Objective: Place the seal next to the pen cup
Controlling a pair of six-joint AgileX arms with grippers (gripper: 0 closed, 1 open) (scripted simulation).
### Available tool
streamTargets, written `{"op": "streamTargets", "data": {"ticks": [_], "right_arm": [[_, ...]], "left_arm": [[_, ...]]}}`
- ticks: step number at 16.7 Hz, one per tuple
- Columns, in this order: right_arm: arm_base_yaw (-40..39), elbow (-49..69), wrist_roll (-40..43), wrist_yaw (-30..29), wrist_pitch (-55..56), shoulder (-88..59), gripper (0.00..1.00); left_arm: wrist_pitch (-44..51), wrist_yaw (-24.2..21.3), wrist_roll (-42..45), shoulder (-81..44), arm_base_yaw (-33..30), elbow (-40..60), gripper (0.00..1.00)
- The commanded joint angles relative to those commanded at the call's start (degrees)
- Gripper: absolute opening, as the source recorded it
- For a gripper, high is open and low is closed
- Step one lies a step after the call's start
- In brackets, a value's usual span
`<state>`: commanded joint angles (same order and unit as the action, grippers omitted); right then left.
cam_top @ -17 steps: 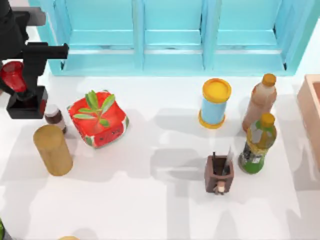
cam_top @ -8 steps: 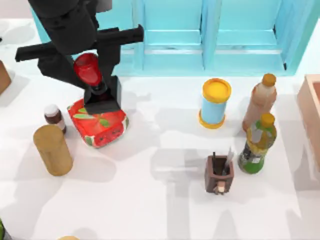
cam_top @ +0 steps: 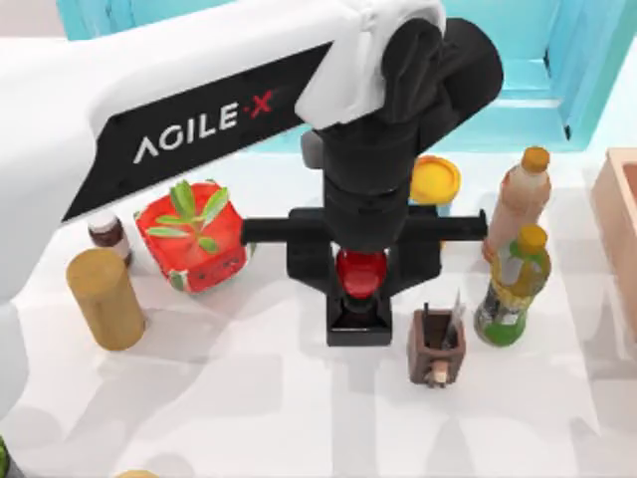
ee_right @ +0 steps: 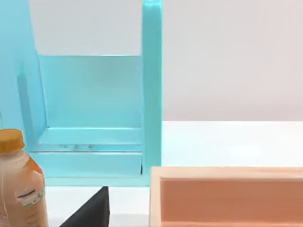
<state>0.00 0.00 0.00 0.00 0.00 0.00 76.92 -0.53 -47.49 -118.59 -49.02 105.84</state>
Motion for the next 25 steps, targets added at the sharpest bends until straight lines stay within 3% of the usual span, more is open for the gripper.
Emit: {"op": "streamTargets", "data": {"ticks": [14,25], "right_arm": [[0.00,0.00,0.00,0.00,0.00,0.00,1.00],[0.00,0.00,0.00,0.00,0.00,0.00,1.00]], "left_arm": [[-3.43,0.37,-0.28,-0.42,-0.34,-3.31,0.00],[-3.43,0.37,-0.28,-0.42,-0.34,-3.31,0.83]]}}
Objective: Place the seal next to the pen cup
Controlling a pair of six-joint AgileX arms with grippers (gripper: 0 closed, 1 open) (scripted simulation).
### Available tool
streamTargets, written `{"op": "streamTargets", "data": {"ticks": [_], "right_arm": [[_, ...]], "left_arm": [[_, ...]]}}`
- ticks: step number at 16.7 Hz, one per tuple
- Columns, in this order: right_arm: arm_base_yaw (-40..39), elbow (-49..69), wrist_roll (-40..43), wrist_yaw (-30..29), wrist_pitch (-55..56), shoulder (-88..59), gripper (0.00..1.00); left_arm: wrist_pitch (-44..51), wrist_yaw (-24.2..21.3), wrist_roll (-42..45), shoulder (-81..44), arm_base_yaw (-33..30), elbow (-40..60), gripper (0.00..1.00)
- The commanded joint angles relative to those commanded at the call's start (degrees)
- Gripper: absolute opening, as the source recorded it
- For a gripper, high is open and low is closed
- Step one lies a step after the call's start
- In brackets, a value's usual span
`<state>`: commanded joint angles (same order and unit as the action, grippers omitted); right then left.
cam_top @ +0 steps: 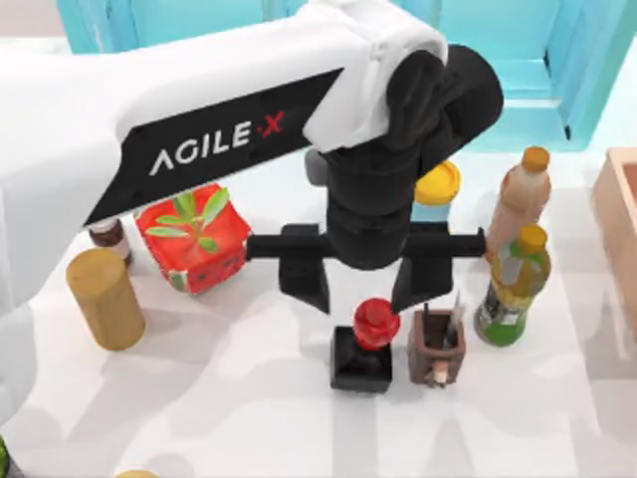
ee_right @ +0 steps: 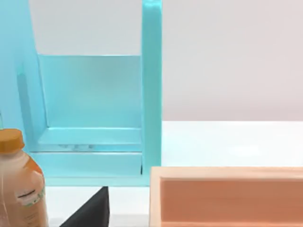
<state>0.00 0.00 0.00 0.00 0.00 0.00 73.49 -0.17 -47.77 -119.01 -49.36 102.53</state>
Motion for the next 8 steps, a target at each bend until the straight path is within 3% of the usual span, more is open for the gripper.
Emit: {"op": "streamTargets", "data": {"ticks": [2,8], "right_arm": [[0.00,0.00,0.00,0.00,0.00,0.00,1.00],[0.00,0.00,0.00,0.00,0.00,0.00,1.00]], "left_arm": [[0.00,0.00,0.00,0.00,0.00,0.00,0.98],[0.00,0.00,0.00,0.00,0.00,0.00,1.00]]}}
